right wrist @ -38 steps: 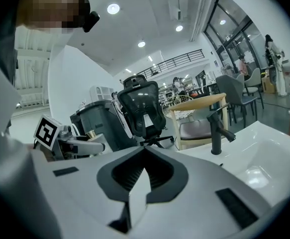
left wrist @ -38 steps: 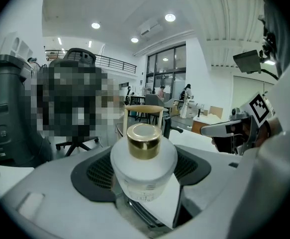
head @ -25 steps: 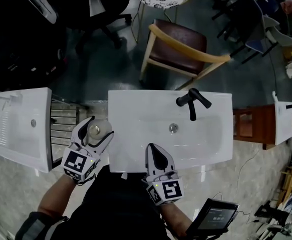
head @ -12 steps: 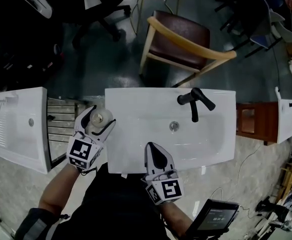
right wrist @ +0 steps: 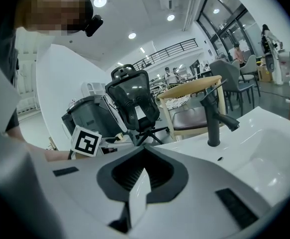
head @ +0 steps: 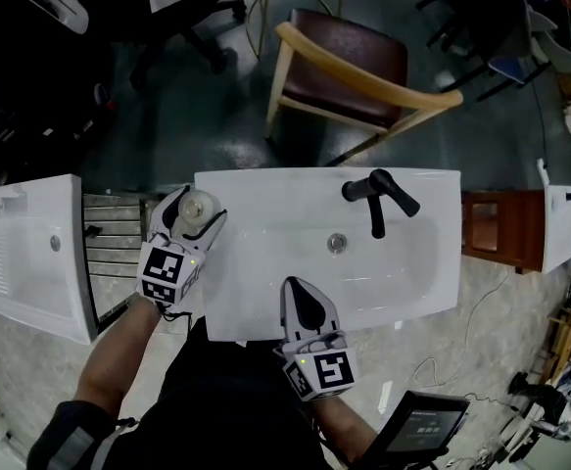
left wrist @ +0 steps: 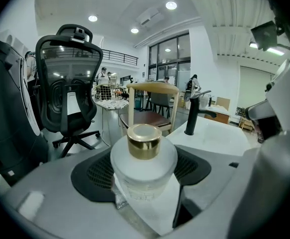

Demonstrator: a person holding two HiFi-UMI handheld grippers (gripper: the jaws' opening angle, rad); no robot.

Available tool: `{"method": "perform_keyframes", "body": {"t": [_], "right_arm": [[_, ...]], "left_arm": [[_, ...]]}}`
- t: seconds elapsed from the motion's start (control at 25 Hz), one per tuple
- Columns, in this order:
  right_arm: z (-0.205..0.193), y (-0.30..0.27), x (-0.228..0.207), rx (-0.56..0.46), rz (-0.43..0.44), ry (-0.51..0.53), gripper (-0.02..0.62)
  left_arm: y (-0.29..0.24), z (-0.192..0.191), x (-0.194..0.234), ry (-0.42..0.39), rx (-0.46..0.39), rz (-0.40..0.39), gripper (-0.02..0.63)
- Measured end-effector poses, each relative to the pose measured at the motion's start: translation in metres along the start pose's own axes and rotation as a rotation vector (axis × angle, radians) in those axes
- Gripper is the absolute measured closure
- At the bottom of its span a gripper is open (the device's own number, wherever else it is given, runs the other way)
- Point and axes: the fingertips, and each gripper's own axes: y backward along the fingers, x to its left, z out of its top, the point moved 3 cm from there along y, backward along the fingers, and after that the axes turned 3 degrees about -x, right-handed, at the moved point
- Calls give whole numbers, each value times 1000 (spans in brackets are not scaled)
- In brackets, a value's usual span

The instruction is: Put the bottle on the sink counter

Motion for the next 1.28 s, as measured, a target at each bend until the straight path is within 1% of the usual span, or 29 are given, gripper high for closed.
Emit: {"method": "perform_keyframes", "body": {"t": [0.44, 0.56, 0.92, 1.28], "right_arm": [[-4, 0, -15, 4, -31, -17, 600], [-2, 1, -18, 8, -43, -20, 600], [-7, 0, -15, 15, -35, -25, 600], [-8, 2, -13, 16, -35, -26, 600]], "left_arm": [[-37, -23, 6, -25, 44, 1, 268], [-40, -26, 5, -24, 54, 0, 268], [-49, -31, 5, -32, 54, 0, 268], [-54, -37, 4, -17, 64, 0, 268]]}}
